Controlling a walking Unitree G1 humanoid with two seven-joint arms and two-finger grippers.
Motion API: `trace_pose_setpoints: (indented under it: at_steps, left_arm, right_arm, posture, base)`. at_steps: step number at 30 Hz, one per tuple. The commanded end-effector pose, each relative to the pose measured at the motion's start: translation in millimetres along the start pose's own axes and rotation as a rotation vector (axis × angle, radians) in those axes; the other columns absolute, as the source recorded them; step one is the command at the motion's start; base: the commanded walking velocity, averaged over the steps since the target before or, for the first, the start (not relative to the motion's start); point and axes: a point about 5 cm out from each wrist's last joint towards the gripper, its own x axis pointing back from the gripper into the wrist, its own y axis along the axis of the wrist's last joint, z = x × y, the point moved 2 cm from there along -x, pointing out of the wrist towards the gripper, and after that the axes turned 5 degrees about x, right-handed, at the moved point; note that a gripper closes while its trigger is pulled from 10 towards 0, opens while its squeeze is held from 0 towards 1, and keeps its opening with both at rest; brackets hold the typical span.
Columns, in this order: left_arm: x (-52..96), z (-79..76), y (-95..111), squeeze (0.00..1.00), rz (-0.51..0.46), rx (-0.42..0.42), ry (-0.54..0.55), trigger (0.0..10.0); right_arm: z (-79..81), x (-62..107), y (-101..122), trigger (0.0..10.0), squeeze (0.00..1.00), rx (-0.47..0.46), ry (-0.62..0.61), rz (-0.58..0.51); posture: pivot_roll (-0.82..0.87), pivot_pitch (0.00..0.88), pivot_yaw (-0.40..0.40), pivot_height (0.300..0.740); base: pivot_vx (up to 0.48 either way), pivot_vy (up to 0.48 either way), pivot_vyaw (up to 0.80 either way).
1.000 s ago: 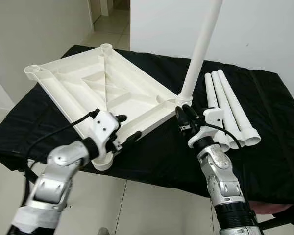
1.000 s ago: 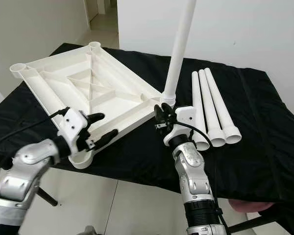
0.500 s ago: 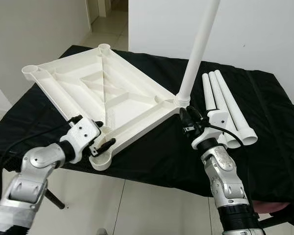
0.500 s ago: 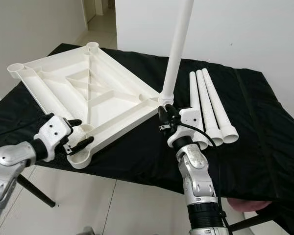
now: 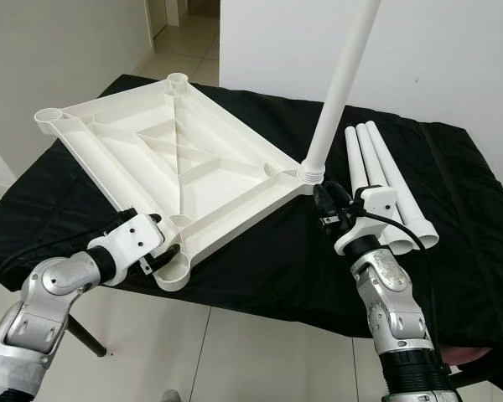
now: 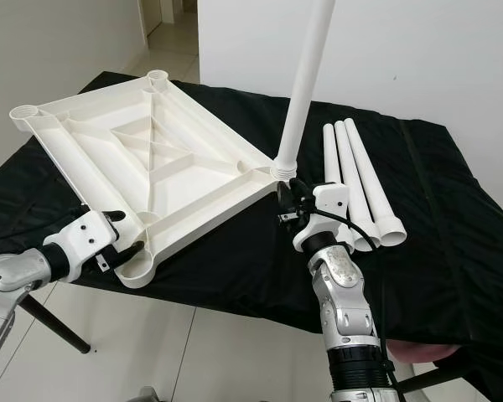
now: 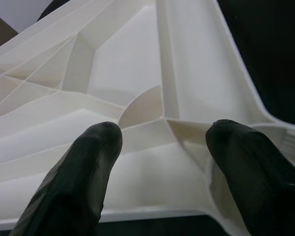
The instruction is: Building children table
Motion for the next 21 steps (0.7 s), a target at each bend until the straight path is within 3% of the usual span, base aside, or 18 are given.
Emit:
trace_pose_setpoints:
  at_steps: [1, 13, 17, 21]
  left_arm:
    - [-19.6, -29.4, 5, 0.0, -0.032, 0.042, -0.103, 10.0]
    - [-41.7, -48.4, 20, 0.0, -0.113, 0.092, -0.131, 10.0]
    - [-60.7, -53.6, 44, 0.0, -0.206, 0.163, -0.106, 10.0]
    - [-64.4, -48.2, 59, 0.0, -0.269, 0.197, -0.078, 10.0]
  right_arm:
    - [-3.3, 0.3, 4, 10.0, 0.0, -0.003, -0.013, -0.007]
    - [-4.3, 0.6, 4, 10.0, 0.0, -0.005, -0.016, -0.003]
    - [-5.5, -3.1, 3, 10.0, 0.0, -0.008, -0.014, 0.005]
    - [-4.5, -6.5, 5, 10.0, 0.0, -0.009, -0.006, 0.003]
  posture:
    - [-0.02, 0.042, -0.046, 0.74]
    - [-0.02, 0.054, -0.042, 0.74]
    - [-0.02, 0.066, -0.058, 0.74]
    - [-0.02, 0.075, -0.062, 0.74]
  base:
    - [0.0, 0.0, 0.0]
    - [0.0, 0.0, 0.0]
    - [0.0, 0.0, 0.0]
    - [0.0, 0.0, 0.0]
